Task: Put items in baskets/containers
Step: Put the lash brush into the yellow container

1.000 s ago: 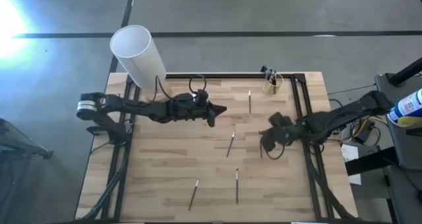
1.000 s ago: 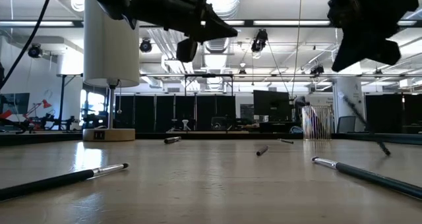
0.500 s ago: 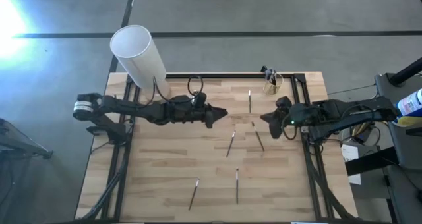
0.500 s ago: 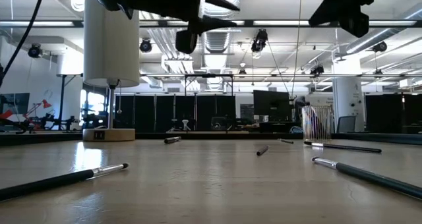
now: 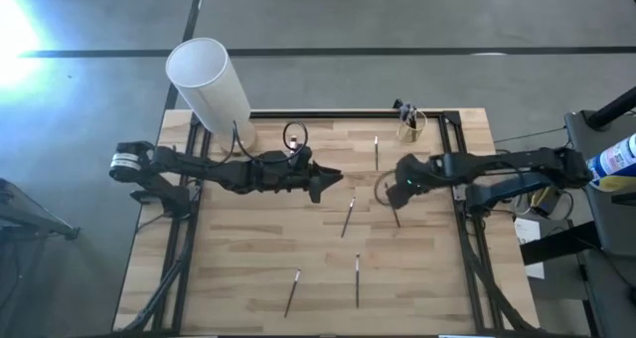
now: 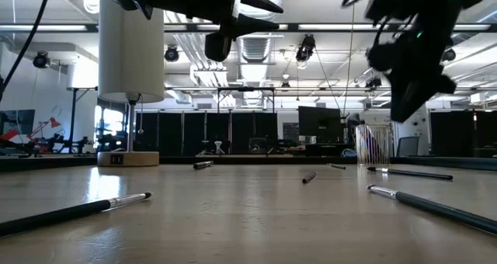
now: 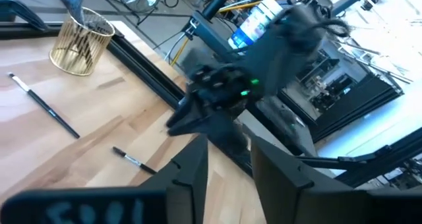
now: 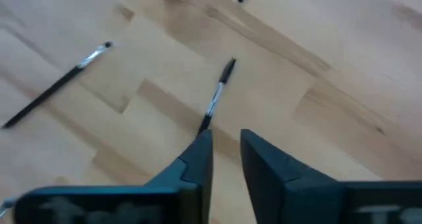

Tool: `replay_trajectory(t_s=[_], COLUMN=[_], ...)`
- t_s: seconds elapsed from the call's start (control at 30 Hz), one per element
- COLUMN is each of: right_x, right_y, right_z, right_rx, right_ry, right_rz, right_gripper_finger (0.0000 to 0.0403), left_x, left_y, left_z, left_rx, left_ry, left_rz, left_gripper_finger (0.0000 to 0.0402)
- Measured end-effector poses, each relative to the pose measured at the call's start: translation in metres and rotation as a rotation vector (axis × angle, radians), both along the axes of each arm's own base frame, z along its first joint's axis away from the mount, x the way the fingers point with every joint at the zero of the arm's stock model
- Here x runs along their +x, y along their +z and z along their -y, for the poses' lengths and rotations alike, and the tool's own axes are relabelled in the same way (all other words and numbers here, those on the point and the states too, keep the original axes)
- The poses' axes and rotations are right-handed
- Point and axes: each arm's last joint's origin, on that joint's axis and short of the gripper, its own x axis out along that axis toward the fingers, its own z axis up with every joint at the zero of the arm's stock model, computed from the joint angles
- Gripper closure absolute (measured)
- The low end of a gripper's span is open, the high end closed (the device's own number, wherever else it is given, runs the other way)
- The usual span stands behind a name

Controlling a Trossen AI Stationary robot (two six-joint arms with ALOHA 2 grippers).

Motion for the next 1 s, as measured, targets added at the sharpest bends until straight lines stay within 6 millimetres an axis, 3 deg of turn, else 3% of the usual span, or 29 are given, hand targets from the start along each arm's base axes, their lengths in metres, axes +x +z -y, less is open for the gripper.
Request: replay_trajectory(t_s=[0.27,0.47,0.73,1.0], right_x=[0.015,0.026,0.034,0.036], right_y=[-0.035,-0.053,-0.071,-0.074], right_z=[0.046,0.056,0.059,0.059], right_rx=[0.076,0.123,0.139,0.148], right_ry=[-0.020,-0.009,-0.015,0.001], right_rz=[-0.043,-0.043,-0.081,-0.084], right_gripper_finger=[0.0269,0.0263,0.0288,0.0357], left_x=[0.000,0.000,0.000,-0.001], left_y=[0.000,0.000,0.000,-0.007], left_z=[0.000,0.000,0.000,-0.004], left_rx=[0.001,0.001,0.001,-0.071], left_ry=[0.001,0.001,0.001,0.073], left_rz=[0.000,0.000,-0.001,-0.059], left_gripper_finger=[0.0326,0.0329,0.0329,0.0329])
